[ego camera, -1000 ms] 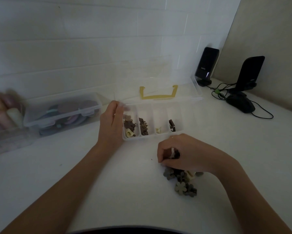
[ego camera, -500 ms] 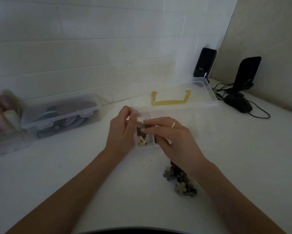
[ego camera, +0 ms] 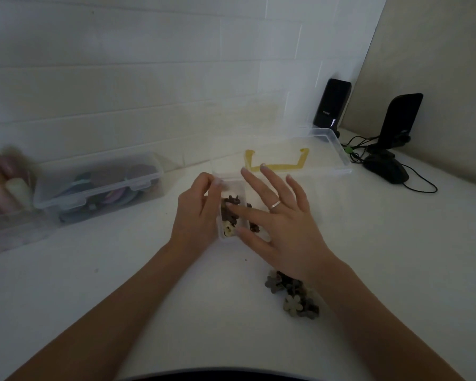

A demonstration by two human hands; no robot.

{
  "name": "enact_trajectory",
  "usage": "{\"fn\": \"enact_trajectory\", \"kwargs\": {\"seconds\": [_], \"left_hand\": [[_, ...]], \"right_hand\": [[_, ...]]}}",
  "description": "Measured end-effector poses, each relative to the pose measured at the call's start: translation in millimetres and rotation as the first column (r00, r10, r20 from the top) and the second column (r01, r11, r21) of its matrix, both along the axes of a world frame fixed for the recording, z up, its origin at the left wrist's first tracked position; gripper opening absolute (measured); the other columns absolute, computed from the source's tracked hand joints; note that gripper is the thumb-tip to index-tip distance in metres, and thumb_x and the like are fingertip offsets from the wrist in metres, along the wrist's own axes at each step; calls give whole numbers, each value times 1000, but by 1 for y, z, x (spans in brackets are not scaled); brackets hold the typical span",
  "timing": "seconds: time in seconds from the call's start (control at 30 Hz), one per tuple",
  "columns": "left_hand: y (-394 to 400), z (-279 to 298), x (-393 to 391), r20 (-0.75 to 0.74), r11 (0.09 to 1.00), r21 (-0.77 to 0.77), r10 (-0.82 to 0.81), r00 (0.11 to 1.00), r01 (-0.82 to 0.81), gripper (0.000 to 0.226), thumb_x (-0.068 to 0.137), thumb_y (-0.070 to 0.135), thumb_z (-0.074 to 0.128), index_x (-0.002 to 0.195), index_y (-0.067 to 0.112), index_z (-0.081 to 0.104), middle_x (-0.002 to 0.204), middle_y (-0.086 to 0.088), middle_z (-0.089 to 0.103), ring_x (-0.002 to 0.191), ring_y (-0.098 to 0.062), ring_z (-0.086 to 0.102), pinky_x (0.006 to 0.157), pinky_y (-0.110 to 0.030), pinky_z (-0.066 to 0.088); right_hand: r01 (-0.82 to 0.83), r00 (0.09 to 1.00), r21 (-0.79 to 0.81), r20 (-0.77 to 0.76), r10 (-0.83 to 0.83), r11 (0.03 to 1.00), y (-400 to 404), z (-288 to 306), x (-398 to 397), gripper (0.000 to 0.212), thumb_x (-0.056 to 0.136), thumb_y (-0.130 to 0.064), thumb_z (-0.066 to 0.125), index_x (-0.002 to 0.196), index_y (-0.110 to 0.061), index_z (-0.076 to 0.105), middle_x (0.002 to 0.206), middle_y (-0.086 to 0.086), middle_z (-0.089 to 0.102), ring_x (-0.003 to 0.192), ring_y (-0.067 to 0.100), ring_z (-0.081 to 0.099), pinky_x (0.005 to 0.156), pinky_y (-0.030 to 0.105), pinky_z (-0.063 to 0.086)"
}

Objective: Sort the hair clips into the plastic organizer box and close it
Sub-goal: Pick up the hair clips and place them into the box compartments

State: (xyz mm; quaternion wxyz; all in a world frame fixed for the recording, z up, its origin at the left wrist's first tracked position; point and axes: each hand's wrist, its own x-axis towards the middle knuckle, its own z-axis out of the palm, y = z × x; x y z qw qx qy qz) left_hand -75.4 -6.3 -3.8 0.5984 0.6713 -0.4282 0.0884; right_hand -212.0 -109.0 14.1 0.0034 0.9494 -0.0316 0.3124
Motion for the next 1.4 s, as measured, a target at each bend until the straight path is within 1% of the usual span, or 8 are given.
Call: {"fn": "enact_trajectory", "kwargs": {"seconds": [0.23,0.37,0.57,0.7,0.83,1.0,1.13,1.4], "left_hand": [[1,2,-2,11,1000,22,8,1000,-8,35,97,28,36,88,-1,54,67,3,56,60,-2,52,56,-7,37],[2,4,-3,8,1000,24,2,1000,-2,33,97,23,36,88,-4,53,68,-2,57,59,0,52,54,-7,37],[2,5,-5,12,1000,29,8,1000,-8,22,99,14,38,84,2,50,64,10,48,57,2,52,54,-6,37],[2,4,-2,-23,1000,24,-11,1000,12,28,98,20,38,85,-2,51,66,6,52,58,1,53,53,-8,38],[0,0,8,-115,999,39,21,993,-17,37,95,32,38,88,1,57,71,2,58,60,-1,53,53,-12,41],[1,-1,18,-164,995,44,98,982,-92,29,100,20,42,86,4,63,80,-1,65,66,2,55,57,-8,39],[3,1,18,-180,995,45,97,979,-91,30,100,19,41,85,4,62,78,3,64,64,4,53,57,-7,38],[3,3,23,-205,986,22,165,965,-164,27,99,17,43,85,3,62,76,9,62,63,8,52,58,-8,38]], "right_hand": [[135,991,-122,21,-134,983,10,-6,9,39,96,-45,39,123,-26,58,153,2,29,143,24,20,109,60,17],[119,988,-107,108,-107,987,2,-2,6,31,95,-43,42,106,-27,67,149,0,37,140,22,29,110,58,18],[141,990,-164,1,-142,976,10,-4,11,46,97,-47,34,136,-27,47,155,-2,24,144,22,15,109,63,13],[41,991,18,130,-43,999,3,4,3,35,95,-42,39,111,-26,66,141,0,48,134,19,36,109,54,22],[-142,970,234,228,88,962,-10,14,-7,17,84,-29,59,78,-18,70,99,-2,61,96,14,51,85,31,41],[-179,978,438,-15,206,881,-24,21,-17,6,80,-22,67,76,-20,71,73,-9,62,67,5,53,60,15,40],[-272,962,454,133,237,848,-26,33,-24,4,77,-16,73,74,-13,73,69,-3,64,60,11,54,54,21,46],[-6,854,450,-462,239,893,-26,30,-32,24,75,-35,68,98,-42,69,93,-24,65,91,-6,56,82,17,48]]}}
